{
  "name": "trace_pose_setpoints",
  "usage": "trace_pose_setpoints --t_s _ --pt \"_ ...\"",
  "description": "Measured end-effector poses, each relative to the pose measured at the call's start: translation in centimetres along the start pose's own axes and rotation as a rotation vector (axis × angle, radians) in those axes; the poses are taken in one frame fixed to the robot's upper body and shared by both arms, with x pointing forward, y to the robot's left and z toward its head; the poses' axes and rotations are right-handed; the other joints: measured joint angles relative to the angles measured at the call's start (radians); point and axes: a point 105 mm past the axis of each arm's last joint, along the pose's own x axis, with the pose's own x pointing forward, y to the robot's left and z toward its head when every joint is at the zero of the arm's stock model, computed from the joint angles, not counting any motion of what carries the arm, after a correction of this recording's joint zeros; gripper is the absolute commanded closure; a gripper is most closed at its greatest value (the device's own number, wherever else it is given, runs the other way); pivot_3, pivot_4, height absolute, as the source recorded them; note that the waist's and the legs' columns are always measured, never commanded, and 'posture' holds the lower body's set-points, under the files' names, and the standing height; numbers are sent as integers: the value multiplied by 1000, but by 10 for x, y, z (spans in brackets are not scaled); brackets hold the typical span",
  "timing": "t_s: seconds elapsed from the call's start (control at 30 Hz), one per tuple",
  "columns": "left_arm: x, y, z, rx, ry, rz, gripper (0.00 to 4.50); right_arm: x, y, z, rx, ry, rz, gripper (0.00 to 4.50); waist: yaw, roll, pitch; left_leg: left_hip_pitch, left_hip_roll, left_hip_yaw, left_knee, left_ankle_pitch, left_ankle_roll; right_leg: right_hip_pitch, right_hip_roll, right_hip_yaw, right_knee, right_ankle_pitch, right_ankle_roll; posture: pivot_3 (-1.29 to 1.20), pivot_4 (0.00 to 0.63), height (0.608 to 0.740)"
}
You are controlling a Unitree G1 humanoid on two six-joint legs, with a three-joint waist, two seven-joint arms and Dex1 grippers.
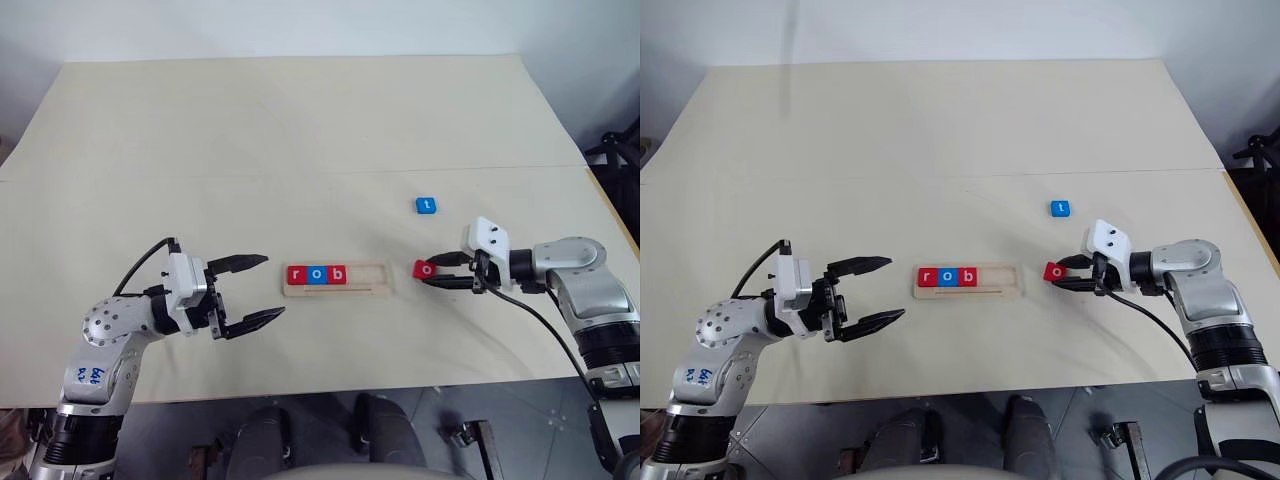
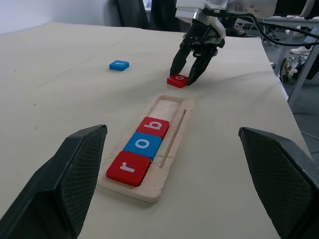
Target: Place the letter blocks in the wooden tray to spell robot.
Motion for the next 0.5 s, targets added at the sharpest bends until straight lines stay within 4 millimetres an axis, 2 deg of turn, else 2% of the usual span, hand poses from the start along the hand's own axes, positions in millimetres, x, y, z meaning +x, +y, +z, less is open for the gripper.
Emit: trace_pose_setpoints --t_s 0.07,0.17,0.27,0.5 --pt "0 0 0 0 0 2 0 2 0 12 -45 -15 19 2997 0 0 0 0 0 0 0 0 0 0 0 0 0 0 0 0 150 740" --pt "-1 0 0 -1 0 6 0 9 1 44 -159 -58 57 2997 0 0 0 0 0 0 0 0 0 0 0 0 1 0 0 0 150 740" --pt "-3 0 0 1 2 22 0 22 12 67 -207 -90 125 2997 1 0 0 0 0 0 0 0 0 0 0 0 0 0 0 0 150 740" --pt "-5 -3 1 4 3 34 0 58 28 68 -189 -55 231 2997 1 0 0 -1 0 0 1 0 0 0 0 0 1 0 0 0 150 740"
